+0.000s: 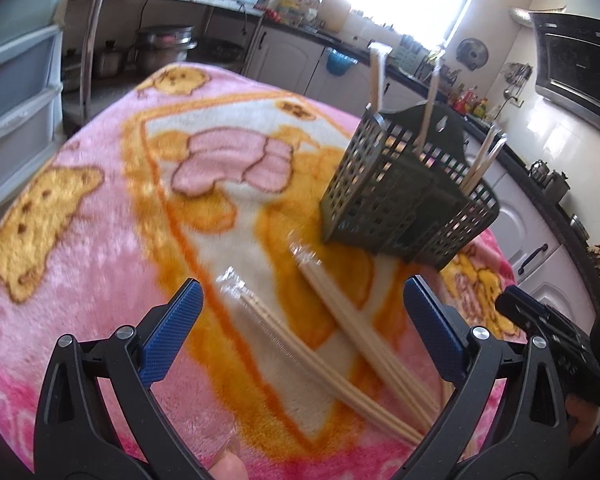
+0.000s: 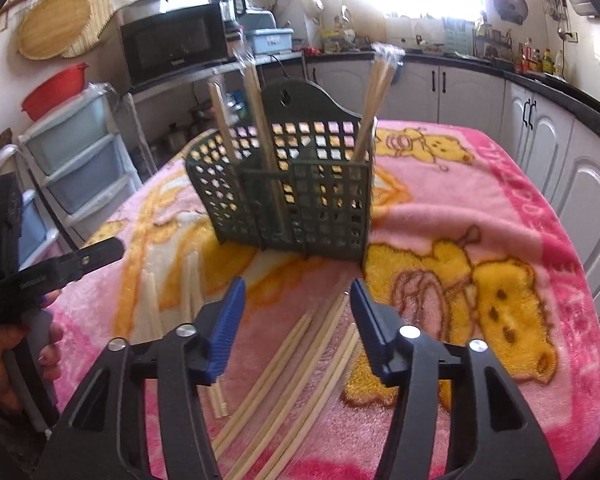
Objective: Organize utensils
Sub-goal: 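Move both open tools back over the wrapped chopstick bundles on the blanket, then close the left tool on a chopstick while the right tool grasps another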
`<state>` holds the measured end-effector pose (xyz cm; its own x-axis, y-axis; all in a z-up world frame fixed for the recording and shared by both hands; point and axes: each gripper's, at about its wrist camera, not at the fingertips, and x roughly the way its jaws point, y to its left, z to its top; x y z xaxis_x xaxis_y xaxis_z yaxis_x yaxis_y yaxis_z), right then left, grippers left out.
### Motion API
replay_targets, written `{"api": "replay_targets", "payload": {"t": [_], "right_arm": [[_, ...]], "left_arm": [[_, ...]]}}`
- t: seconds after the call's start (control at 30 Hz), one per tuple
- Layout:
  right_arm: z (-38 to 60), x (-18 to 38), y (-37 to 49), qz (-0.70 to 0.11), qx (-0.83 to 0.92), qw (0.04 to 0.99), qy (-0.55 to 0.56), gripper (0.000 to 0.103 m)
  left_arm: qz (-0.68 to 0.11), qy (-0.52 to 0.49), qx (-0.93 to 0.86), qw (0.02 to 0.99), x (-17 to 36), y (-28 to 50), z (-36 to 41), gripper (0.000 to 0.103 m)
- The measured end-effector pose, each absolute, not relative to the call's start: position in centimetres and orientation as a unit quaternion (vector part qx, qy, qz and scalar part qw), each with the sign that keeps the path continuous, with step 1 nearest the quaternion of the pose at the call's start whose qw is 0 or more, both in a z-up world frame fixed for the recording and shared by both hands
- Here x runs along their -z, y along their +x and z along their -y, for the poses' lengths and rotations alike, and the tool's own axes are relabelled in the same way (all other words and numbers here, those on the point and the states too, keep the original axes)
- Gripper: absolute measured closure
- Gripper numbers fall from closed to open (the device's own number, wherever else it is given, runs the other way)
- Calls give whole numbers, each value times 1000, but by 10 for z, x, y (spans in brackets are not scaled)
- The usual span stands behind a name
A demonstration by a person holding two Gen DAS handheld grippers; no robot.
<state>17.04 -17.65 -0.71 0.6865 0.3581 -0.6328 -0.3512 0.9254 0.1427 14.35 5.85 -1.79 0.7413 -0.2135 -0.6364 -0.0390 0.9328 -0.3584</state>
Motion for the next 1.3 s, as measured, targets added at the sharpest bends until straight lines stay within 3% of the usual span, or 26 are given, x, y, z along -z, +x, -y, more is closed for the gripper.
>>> {"api": "replay_targets", "payload": {"t": [0.23, 0.47, 0.77, 1.2, 1.3], "right_arm": [[178, 30, 204, -390, -176, 904, 26, 65], [181, 47, 231, -426, -156, 890, 49, 68], [185, 59, 250, -450, -148, 878, 69, 72], [186, 66, 261, -460, -142, 874, 63, 89], [188, 66, 264, -459, -144, 874, 64, 92]], "left_arm": [[-394, -212, 55, 893, 43, 149, -63, 38], [-419, -244, 51, 873, 59, 160, -71, 50], [-420, -263, 45, 867, 62, 174, -79, 57], [-418, -264, 29, 869, 66, 191, -87, 72], [-418, -264, 21, 869, 67, 193, -91, 83]]}}
